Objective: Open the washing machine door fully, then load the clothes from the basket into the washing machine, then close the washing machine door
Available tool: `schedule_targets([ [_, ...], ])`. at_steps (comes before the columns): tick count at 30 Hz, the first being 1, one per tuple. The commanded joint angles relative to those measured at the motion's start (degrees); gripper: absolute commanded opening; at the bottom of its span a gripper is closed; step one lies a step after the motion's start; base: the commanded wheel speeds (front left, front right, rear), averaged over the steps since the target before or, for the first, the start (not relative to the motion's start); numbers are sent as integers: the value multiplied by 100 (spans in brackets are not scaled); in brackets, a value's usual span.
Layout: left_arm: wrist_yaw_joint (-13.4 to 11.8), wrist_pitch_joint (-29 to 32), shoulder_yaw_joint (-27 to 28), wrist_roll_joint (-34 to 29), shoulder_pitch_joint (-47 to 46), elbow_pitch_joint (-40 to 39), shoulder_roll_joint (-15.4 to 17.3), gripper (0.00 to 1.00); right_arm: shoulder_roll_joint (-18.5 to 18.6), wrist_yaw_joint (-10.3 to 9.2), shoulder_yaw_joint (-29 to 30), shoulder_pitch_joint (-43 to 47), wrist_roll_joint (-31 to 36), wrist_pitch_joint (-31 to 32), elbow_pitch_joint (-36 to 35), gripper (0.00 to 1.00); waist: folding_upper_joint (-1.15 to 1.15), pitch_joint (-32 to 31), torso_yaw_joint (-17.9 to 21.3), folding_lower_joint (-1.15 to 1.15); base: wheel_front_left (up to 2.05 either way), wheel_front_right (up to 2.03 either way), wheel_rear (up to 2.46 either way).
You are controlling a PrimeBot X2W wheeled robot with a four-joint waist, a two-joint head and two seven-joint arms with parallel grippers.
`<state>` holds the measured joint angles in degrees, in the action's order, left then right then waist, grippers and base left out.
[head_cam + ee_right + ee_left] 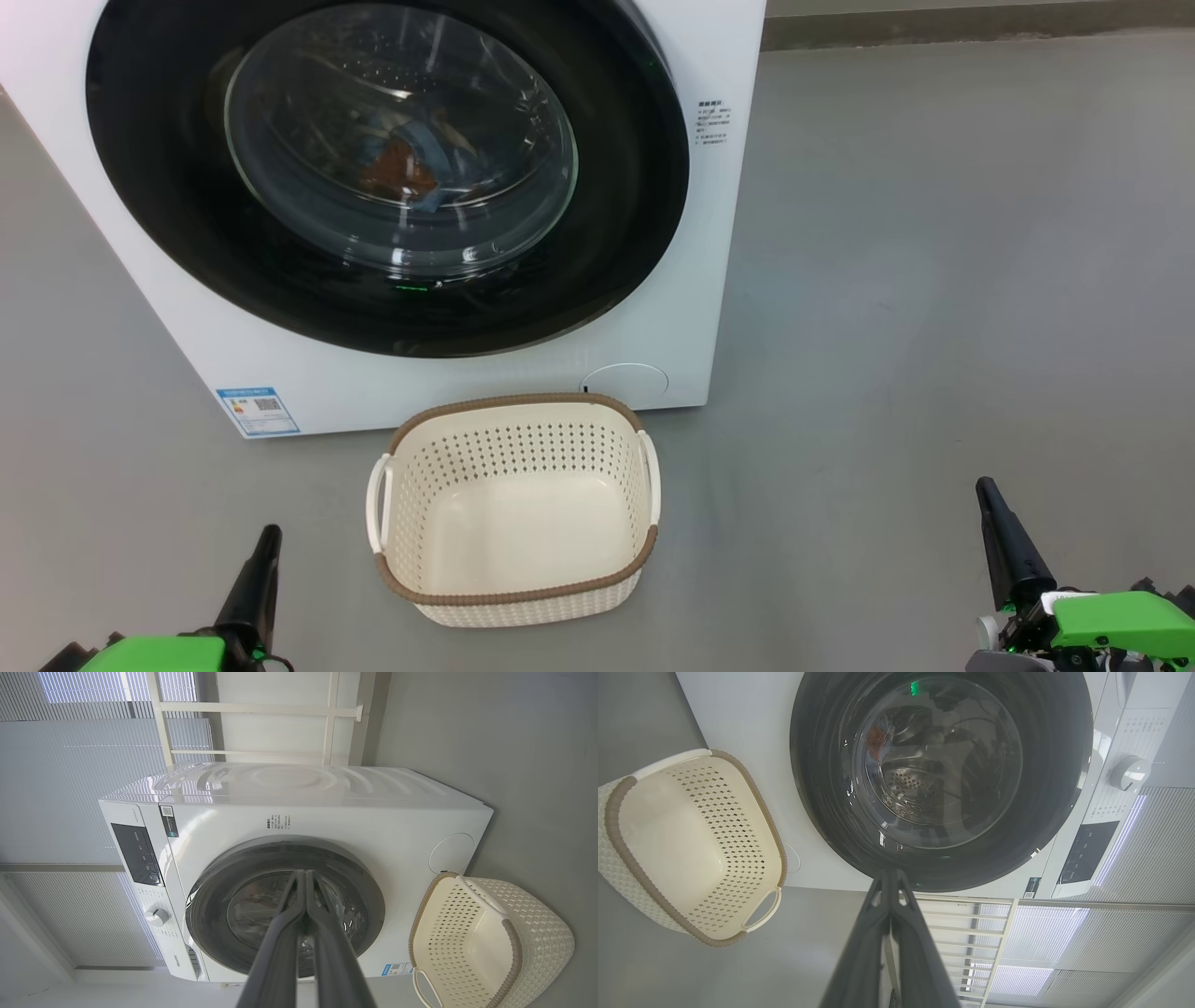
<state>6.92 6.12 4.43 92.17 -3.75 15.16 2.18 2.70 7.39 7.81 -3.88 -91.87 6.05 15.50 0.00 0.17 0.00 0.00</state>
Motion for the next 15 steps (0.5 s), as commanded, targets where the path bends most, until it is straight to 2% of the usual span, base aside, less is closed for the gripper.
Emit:
schedule_targets([
  [1, 57, 33, 205, 2, -246, -109, 77, 0, 18, 10, -128, -233, -29, 44, -145, 0, 0, 0, 0, 0, 0, 0, 0],
  [15, 57, 35, 207, 1, -246, -109, 75, 0, 18, 10, -129, -233, -29, 44, -145, 0, 0, 0, 0, 0, 0, 0, 0],
])
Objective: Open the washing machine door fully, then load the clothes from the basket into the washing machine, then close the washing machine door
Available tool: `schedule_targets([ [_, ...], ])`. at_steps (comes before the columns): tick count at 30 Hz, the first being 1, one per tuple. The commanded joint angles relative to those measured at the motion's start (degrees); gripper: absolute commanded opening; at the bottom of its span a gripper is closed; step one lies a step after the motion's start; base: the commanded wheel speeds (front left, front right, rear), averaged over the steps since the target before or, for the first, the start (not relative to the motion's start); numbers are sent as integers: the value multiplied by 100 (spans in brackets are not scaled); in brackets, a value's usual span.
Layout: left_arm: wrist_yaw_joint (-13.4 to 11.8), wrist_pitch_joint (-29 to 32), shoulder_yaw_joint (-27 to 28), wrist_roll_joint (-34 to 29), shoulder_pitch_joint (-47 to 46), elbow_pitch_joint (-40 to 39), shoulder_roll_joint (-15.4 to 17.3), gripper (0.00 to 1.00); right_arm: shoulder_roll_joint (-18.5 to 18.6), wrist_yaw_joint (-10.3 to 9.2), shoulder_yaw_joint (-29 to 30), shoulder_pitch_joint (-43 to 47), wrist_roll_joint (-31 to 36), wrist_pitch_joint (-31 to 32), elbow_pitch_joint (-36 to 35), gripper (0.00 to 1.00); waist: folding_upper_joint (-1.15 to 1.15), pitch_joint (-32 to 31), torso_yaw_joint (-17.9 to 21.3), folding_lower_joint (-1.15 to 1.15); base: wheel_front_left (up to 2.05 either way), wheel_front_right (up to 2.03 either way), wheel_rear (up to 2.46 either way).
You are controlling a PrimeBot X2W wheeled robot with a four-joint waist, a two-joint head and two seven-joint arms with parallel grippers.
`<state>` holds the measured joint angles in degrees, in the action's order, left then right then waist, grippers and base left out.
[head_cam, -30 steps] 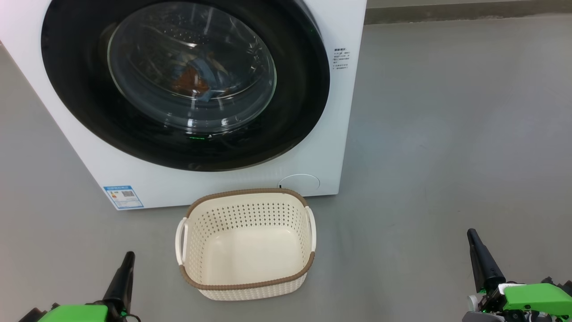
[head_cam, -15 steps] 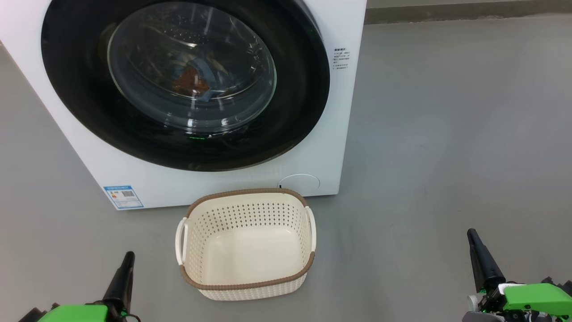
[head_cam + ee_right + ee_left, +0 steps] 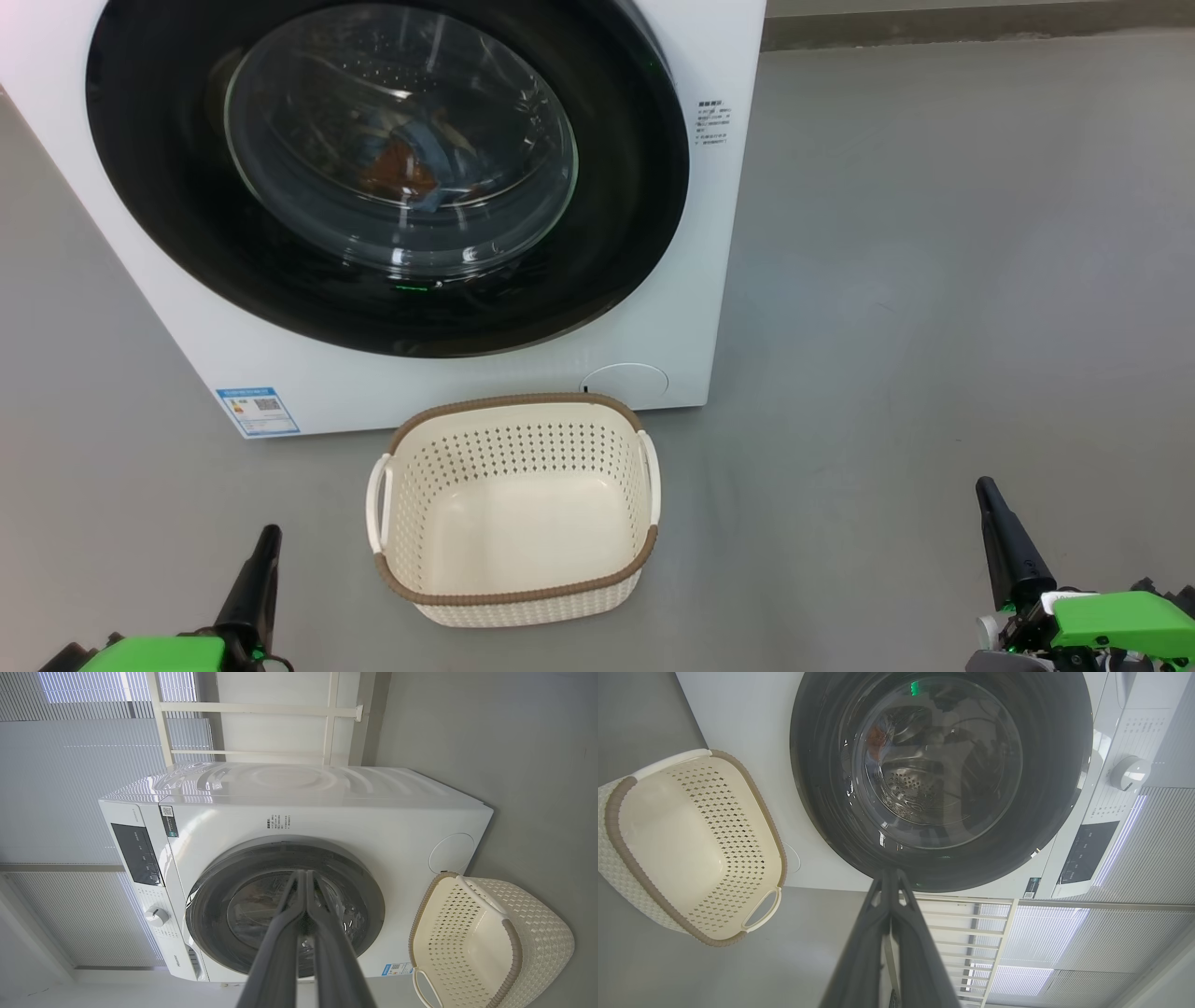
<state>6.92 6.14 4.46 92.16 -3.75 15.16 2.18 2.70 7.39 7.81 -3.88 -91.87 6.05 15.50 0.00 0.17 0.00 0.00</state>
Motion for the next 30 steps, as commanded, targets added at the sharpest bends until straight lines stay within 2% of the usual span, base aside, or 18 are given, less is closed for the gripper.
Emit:
schedule_targets([
  [1, 57, 34, 205, 2, -246, -109, 75, 0, 18, 10, -129, -233, -29, 44, -145, 0, 0, 0, 0, 0, 0, 0, 0],
  [30, 57, 36, 208, -1, -246, -109, 73, 0, 18, 10, -129, -233, -30, 44, -145, 0, 0, 0, 0, 0, 0, 0, 0],
])
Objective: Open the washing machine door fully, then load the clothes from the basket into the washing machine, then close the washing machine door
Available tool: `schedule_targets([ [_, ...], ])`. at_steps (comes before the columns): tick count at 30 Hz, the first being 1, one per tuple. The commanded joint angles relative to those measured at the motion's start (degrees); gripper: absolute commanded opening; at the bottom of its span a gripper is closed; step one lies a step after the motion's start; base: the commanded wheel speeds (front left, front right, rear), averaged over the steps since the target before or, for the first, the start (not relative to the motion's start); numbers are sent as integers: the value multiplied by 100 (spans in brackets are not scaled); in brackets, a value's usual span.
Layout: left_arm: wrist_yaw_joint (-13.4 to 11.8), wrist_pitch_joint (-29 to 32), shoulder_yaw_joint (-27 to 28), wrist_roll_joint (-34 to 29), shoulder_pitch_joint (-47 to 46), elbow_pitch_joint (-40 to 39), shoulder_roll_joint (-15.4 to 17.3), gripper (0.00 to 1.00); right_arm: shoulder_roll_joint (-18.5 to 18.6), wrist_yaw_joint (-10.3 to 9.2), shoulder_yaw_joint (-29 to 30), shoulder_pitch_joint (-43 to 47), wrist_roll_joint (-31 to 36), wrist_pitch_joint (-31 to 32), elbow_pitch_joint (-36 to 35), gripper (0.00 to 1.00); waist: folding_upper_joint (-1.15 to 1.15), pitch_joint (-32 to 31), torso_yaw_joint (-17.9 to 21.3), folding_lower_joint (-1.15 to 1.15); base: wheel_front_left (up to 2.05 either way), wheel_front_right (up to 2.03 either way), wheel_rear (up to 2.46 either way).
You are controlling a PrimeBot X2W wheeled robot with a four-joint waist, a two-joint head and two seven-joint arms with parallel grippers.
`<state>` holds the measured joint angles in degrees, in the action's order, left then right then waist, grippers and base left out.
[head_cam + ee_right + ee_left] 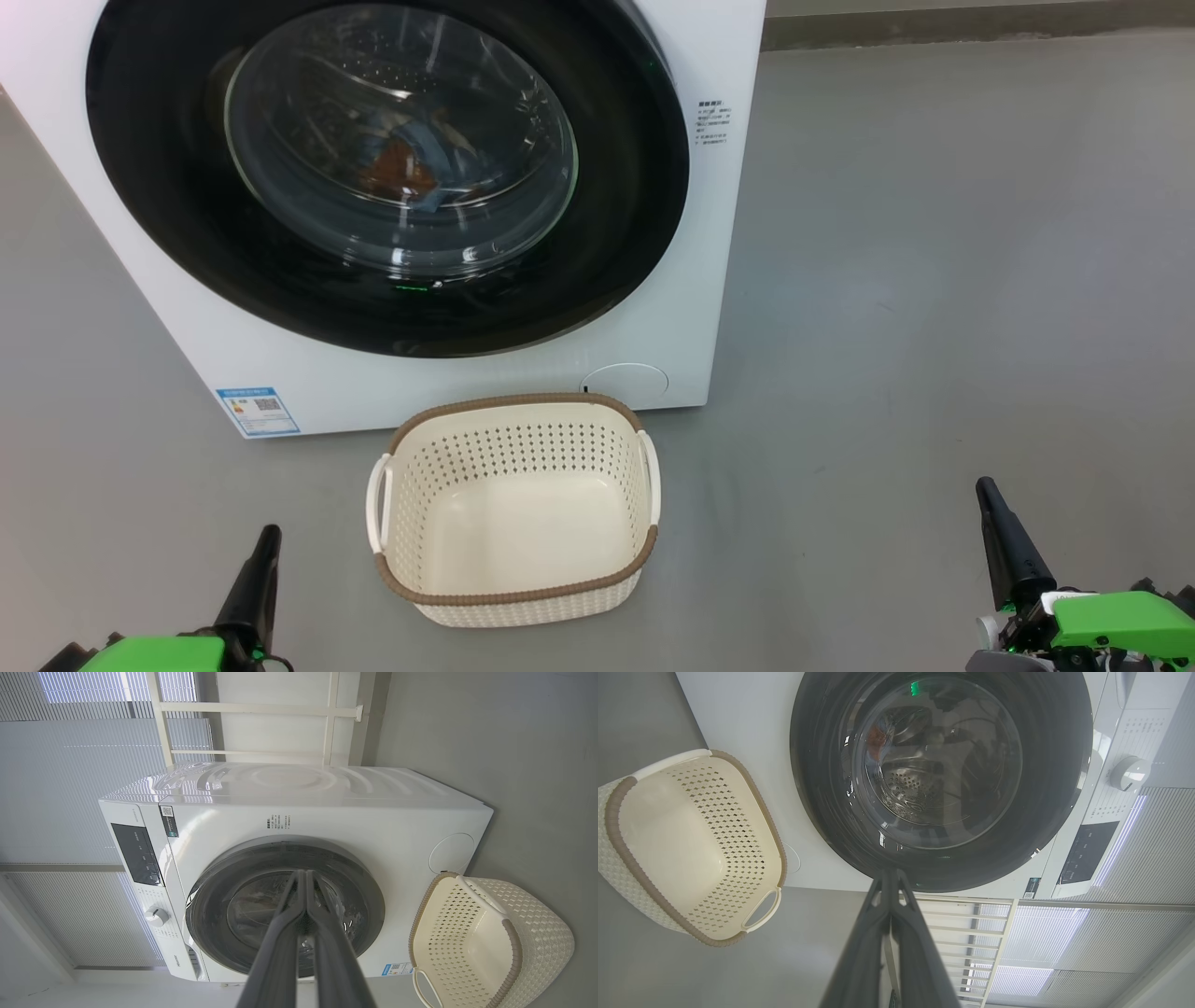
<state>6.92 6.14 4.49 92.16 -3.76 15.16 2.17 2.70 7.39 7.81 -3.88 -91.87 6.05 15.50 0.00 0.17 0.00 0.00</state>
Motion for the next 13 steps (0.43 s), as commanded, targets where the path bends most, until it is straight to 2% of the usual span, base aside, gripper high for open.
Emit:
schedule_targets([
  [1, 57, 36, 205, -1, -245, -109, 74, 0, 18, 10, -129, -233, -30, 44, -145, 0, 0, 0, 0, 0, 0, 0, 0],
  [13, 57, 37, 206, -2, -245, -109, 74, 0, 18, 10, -129, -233, -30, 43, -145, 0, 0, 0, 0, 0, 0, 0, 0],
])
